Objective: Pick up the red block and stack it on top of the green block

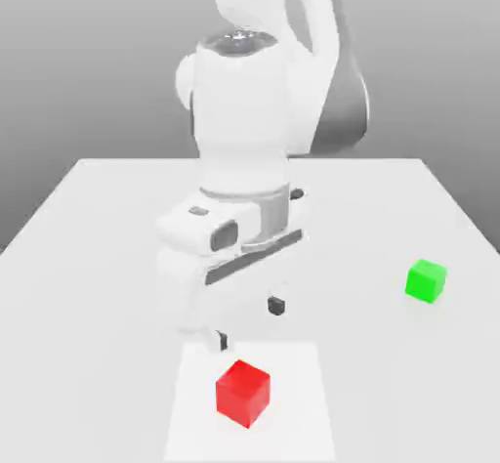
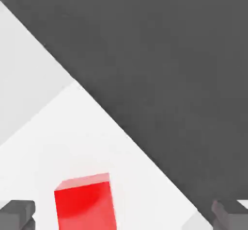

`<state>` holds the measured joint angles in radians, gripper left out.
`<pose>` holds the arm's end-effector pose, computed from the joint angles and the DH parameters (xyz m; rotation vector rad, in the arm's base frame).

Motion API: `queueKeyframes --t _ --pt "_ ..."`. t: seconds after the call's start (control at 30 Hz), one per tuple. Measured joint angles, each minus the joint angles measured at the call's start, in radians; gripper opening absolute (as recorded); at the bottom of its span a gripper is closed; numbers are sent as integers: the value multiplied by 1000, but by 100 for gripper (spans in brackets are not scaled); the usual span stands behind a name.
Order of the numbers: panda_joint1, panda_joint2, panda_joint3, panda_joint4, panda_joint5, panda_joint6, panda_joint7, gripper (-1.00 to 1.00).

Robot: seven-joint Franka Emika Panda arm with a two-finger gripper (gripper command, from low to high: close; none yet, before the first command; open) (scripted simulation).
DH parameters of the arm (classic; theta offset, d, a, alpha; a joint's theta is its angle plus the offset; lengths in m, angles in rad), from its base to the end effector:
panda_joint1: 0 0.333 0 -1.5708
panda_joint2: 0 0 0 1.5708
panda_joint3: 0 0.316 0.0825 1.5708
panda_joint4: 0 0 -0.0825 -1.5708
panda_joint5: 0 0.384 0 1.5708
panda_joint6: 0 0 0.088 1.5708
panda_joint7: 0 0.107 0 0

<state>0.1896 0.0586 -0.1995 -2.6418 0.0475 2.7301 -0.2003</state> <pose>0.4306 -0.0071 0.2278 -3.1279 -0.2314 -0.0498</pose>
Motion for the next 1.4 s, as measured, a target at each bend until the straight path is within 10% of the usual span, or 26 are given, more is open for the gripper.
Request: queueKeyframes --t 0.2,0.23,0.67,1.2,1.4 --pt "-53 218 72 15 94 170 -109 0" --pt "-63 241 85 18 104 189 -117 -100" --pt "-24 52 48 -15 9 34 -31 -100" --pt "574 -264 494 -230 114 -58 601 -100" --pt "571 -124 556 -242 7 92 737 -100"
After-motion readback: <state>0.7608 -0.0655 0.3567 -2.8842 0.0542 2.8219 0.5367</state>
